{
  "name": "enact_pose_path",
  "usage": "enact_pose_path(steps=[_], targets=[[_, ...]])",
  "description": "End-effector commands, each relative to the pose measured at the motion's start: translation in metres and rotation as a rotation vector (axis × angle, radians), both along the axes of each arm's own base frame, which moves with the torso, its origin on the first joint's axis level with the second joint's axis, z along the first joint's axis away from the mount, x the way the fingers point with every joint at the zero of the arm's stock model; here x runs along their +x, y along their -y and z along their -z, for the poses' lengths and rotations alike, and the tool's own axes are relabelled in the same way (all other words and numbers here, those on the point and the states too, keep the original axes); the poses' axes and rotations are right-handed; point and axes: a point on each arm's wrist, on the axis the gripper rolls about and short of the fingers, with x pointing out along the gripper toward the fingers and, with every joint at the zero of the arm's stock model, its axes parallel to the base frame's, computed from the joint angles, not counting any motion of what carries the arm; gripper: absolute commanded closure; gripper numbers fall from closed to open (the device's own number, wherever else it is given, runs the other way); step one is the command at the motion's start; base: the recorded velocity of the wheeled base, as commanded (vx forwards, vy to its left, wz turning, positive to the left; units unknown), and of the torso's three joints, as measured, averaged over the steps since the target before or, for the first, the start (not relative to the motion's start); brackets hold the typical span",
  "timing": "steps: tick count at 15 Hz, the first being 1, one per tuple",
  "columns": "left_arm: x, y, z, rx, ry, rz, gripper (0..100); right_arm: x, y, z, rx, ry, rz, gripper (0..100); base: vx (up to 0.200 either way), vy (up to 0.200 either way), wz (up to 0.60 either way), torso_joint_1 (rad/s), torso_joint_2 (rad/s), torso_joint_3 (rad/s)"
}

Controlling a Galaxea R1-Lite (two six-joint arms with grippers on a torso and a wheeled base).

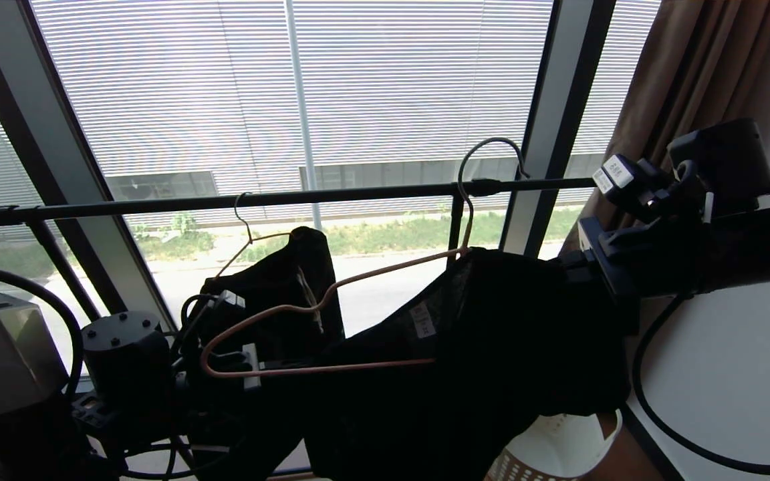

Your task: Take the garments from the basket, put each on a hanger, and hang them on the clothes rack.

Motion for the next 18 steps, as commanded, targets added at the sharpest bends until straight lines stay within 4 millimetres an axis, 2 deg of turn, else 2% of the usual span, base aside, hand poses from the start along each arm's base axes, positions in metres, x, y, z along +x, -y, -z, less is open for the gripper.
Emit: enact_pose_path(steps=[1,5,11,18], targets=[[-0.003,-0.008,-0.007,-0.01,0.011,-0.02,100,0.001,0.012,0.017,-0.011,-0.023,0.044,100,0.0,0.0,0.0,0.0,0.0,0.0],[-0.007,-0.012,-0.007,-0.014,0.001,0.0,100,0.002,0.031,0.043,-0.005,0.007,0.113,100,0.0,0.0,0.0,0.0,0.0,0.0],[-0.004,-0.011,-0.007,-0.017,0.007,0.002,100,-0.006,0.053,0.08,-0.008,0.101,0.219,100,0.0,0.0,0.0,0.0,0.0,0.0],[-0.002,-0.016,-0.002,-0.011,-0.015,-0.018,100,0.001,0.079,0.072,0.0,0.182,0.317,100,0.0,0.0,0.0,0.0,0.0,0.0]])
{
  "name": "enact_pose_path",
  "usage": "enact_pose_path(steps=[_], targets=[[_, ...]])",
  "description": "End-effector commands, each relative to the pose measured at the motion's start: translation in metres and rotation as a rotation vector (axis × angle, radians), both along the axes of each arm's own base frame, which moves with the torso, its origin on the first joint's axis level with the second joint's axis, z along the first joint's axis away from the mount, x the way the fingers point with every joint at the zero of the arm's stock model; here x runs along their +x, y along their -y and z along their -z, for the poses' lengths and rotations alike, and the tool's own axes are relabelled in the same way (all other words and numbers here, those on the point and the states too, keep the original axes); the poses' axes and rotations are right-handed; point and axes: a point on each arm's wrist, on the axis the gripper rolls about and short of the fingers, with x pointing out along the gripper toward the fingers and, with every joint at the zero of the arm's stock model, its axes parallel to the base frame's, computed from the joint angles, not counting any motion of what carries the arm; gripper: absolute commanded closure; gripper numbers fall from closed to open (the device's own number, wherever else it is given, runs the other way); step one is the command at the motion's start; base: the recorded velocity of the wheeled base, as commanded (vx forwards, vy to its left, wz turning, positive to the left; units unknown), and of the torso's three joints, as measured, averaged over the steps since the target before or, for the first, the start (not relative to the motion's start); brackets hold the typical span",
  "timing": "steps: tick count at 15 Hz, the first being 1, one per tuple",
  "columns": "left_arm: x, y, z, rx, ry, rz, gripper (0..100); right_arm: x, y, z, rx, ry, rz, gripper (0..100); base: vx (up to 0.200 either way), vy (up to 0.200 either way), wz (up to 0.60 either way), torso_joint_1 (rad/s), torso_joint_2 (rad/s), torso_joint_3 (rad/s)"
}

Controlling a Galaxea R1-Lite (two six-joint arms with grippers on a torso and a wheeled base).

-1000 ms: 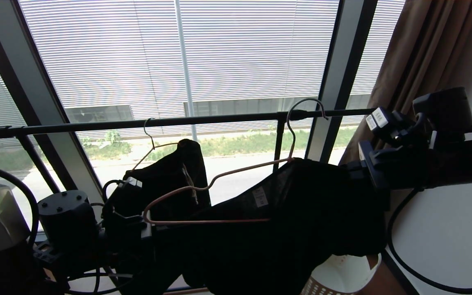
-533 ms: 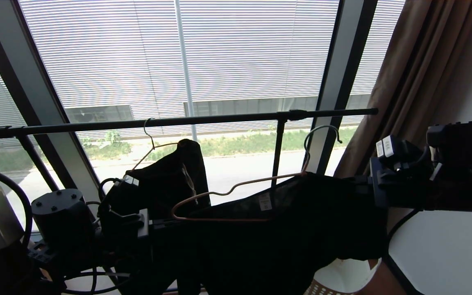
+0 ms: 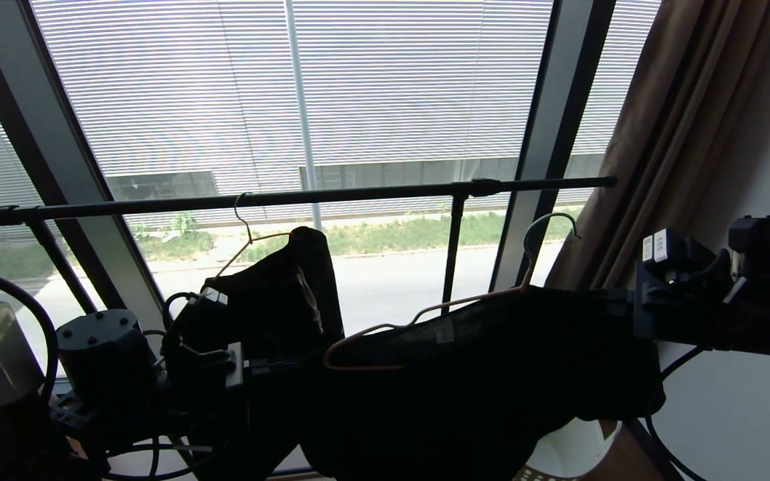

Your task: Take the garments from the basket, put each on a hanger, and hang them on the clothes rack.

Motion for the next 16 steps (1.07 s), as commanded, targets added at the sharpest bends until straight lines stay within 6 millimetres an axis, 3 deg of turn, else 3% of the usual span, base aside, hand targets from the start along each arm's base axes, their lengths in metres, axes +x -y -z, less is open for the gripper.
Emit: enact_pose_path(steps=[1,16], targets=[[0.001,-0.003,0.002,0.002,-0.009,-0.012,100,0.002,0.006,-0.001,-0.002,0.006,0.022,100,0.0,0.0,0.0,0.0,0.0,0.0],[-0.004,-0.004,0.004,0.008,-0.021,-0.013,100,0.01,0.015,-0.013,0.05,0.111,0.081,100,0.0,0.0,0.0,0.0,0.0,0.0]])
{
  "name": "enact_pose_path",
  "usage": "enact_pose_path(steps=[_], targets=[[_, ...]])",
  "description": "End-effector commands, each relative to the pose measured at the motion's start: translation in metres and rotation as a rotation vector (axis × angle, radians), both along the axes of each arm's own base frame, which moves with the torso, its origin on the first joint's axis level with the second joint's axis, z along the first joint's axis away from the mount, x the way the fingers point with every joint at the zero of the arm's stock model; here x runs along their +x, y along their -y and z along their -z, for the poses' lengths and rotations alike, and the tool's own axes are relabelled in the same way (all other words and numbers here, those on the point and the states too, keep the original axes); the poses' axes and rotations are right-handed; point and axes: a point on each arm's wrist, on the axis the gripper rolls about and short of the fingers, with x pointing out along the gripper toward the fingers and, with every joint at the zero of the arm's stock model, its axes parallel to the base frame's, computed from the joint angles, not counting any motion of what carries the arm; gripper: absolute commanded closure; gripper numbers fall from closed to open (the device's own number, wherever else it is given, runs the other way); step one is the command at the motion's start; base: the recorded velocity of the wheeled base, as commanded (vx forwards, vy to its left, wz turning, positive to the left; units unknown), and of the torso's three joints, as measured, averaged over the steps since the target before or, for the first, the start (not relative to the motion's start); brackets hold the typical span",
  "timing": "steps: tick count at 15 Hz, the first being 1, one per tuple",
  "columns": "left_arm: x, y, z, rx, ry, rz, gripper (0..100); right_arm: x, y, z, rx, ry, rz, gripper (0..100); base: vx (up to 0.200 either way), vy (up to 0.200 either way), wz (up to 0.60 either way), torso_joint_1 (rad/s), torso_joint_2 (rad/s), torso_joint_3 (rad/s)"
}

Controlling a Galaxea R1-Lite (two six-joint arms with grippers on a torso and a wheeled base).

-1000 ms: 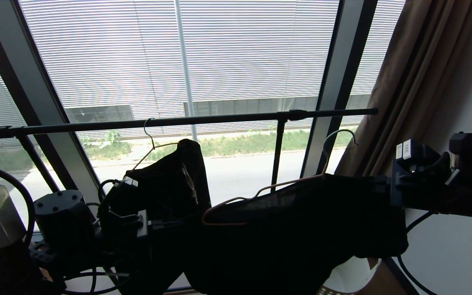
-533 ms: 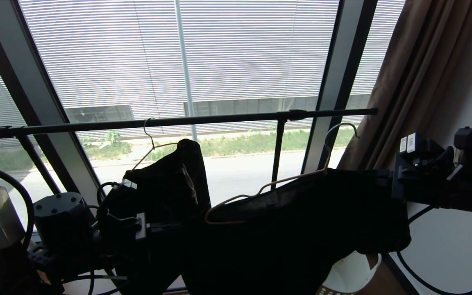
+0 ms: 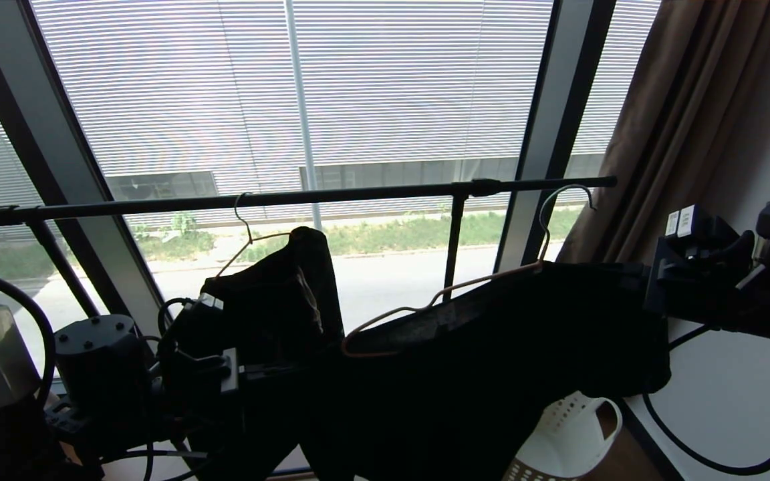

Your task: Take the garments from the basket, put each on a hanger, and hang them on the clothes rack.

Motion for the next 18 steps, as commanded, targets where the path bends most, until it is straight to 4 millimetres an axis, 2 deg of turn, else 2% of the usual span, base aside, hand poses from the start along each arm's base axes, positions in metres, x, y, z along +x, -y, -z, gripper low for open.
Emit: enact_pose_path(steps=[1,5,8,13,18], targets=[[0.0,-0.001,-0.001,-0.001,0.002,-0.003,100,0.001,0.003,0.0,-0.001,0.001,0.014,100,0.0,0.0,0.0,0.0,0.0,0.0],[0.0,-0.001,-0.001,-0.001,0.002,-0.004,100,0.002,0.003,0.001,-0.026,0.054,0.088,100,0.0,0.0,0.0,0.0,0.0,0.0],[0.001,0.0,-0.002,-0.003,0.009,-0.003,100,0.009,0.001,0.009,-0.045,0.098,0.147,100,0.0,0.0,0.0,0.0,0.0,0.0],[0.01,0.003,-0.009,-0.015,0.054,0.001,100,0.004,-0.02,0.017,-0.048,0.072,0.081,100,0.0,0.0,0.0,0.0,0.0,0.0],[0.017,0.009,-0.024,-0.034,0.133,0.018,100,0.01,-0.034,0.03,-0.068,0.051,0.087,100,0.0,0.0,0.0,0.0,0.0,0.0]])
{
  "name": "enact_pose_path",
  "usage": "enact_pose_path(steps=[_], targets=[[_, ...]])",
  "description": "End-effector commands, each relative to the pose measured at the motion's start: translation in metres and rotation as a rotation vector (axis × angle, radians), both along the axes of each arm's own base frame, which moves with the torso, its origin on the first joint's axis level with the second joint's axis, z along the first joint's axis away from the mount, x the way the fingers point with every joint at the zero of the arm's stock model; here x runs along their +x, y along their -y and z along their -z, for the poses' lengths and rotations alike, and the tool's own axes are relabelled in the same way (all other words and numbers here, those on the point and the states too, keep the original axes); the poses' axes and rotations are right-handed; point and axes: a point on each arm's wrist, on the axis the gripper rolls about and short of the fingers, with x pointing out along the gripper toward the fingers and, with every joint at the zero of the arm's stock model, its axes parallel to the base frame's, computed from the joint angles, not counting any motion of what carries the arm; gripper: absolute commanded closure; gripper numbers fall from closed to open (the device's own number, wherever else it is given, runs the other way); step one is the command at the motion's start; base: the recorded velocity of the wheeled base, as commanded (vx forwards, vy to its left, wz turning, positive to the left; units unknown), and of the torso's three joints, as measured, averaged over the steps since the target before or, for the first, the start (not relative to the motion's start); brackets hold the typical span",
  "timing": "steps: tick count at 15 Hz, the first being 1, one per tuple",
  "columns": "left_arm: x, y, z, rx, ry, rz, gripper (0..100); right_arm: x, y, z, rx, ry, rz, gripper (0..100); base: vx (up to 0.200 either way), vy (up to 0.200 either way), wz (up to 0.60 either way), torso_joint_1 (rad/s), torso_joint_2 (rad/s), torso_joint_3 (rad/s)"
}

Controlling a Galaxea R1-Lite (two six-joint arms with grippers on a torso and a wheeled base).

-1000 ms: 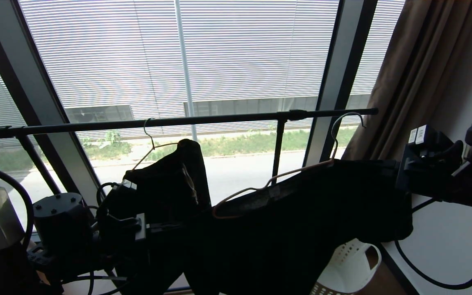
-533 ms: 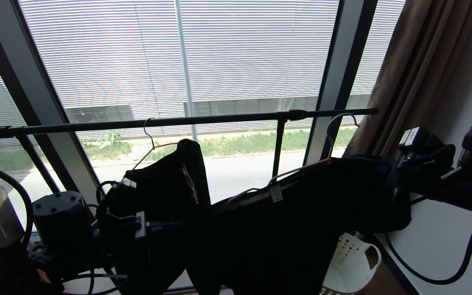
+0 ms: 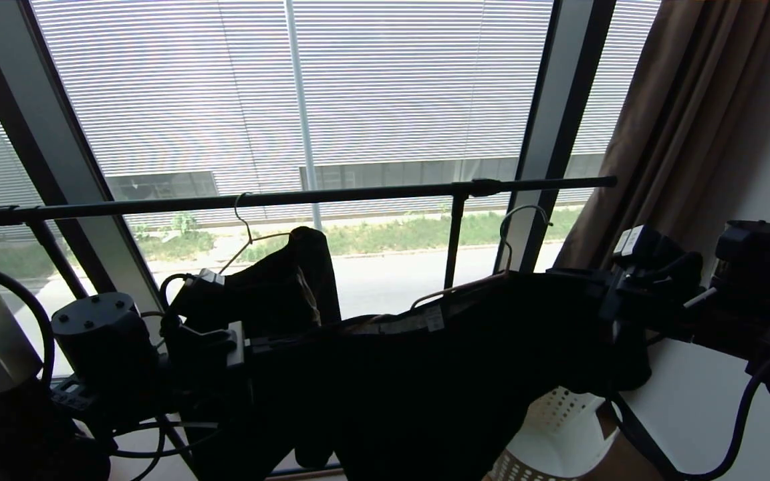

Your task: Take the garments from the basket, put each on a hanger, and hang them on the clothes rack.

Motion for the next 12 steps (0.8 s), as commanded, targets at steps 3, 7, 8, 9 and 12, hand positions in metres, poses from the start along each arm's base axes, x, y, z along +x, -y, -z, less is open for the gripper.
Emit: enact_pose_path(steps=[3,7,8,9,12], targets=[[0.001,0.008,-0.021,-0.01,0.055,0.026,100,0.002,-0.014,0.009,-0.013,-0.029,-0.015,100,0.0,0.0,0.0,0.0,0.0,0.0],[0.01,0.009,-0.035,0.007,0.013,0.02,100,-0.002,-0.016,0.005,-0.011,-0.018,-0.023,100,0.0,0.0,0.0,0.0,0.0,0.0],[0.011,0.009,-0.037,0.011,0.019,0.022,100,-0.004,-0.016,0.002,-0.009,-0.007,-0.023,100,0.0,0.0,0.0,0.0,0.0,0.0],[0.013,0.01,-0.038,0.015,0.02,0.024,100,-0.005,-0.016,0.001,-0.008,-0.004,-0.022,100,0.0,0.0,0.0,0.0,0.0,0.0],[0.02,0.012,-0.053,0.054,-0.025,0.017,100,-0.01,-0.015,-0.003,-0.007,0.007,-0.024,100,0.0,0.0,0.0,0.0,0.0,0.0]])
